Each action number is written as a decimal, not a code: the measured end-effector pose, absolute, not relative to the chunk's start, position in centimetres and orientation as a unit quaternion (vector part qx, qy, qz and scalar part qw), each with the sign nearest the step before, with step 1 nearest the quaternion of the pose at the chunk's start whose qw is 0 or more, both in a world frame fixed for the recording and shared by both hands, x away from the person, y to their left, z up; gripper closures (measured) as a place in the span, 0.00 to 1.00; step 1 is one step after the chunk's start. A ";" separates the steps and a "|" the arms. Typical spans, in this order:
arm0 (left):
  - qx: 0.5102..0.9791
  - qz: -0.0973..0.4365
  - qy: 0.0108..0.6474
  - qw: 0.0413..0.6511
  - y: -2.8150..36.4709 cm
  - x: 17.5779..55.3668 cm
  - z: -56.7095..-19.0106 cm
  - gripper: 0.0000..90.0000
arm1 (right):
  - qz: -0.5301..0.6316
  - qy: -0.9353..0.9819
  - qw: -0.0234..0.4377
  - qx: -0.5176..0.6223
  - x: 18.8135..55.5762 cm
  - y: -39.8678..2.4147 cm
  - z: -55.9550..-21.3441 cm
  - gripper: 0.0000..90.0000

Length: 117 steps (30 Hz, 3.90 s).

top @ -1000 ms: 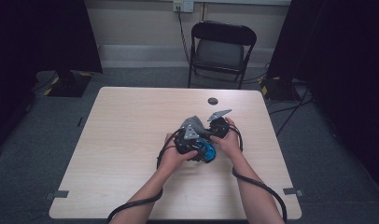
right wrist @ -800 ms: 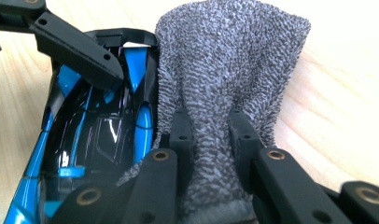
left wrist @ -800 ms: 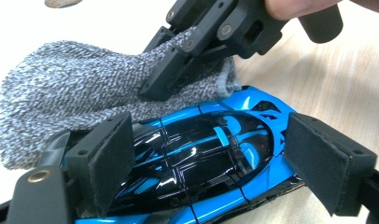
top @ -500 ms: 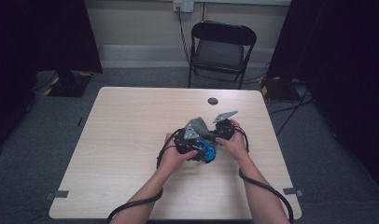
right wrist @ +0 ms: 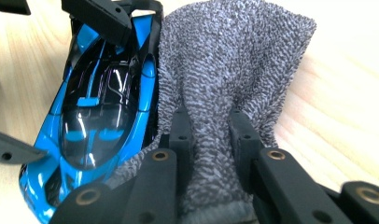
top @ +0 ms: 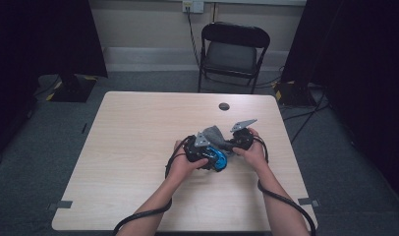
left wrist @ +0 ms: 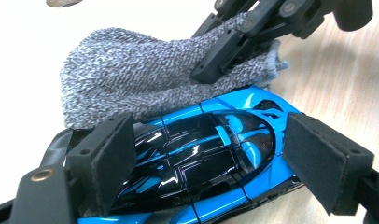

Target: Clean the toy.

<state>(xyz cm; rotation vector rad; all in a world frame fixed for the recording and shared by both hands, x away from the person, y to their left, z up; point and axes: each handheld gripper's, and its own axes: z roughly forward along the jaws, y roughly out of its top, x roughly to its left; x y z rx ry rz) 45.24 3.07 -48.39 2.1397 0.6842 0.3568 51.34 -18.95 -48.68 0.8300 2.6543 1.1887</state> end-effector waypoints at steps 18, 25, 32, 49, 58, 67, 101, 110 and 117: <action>0.856 0.147 0.271 0.415 3.0 45.2 -48.4 0.19 | 0.388 0.878 0.057 0.273 49.9 -21.2 -48.6 0.84; 0.856 0.148 0.273 0.413 3.0 45.2 -48.3 0.19 | 0.388 0.876 0.053 0.280 49.1 -22.2 -48.6 0.84; 0.857 0.150 0.271 0.412 3.0 45.2 -48.4 0.19 | 0.387 0.876 0.051 0.282 48.3 -22.8 -48.6 0.84; 0.857 0.152 0.272 0.410 2.9 45.2 -48.3 0.19 | 0.392 0.872 0.048 0.290 45.9 -24.6 -48.7 0.83; 0.856 0.150 0.276 0.411 2.9 45.2 -48.3 0.19 | 0.383 0.877 0.049 0.286 44.6 -25.3 -48.4 0.83; 0.857 0.151 0.275 0.409 2.9 45.2 -48.3 0.19 | 0.383 0.877 0.050 0.285 43.7 -25.9 -48.4 0.83; 0.857 0.156 0.271 0.410 3.0 45.1 -48.4 0.19 | 0.403 0.868 0.068 0.283 40.7 -28.3 -47.4 0.83; 0.856 0.155 0.271 0.413 3.0 45.1 -48.5 0.19 | 0.428 0.846 0.095 0.305 43.1 -28.3 -45.5 0.83; 0.856 0.153 0.270 0.414 3.0 45.1 -48.4 0.19 | 0.431 0.837 0.104 0.322 45.9 -26.7 -45.0 0.83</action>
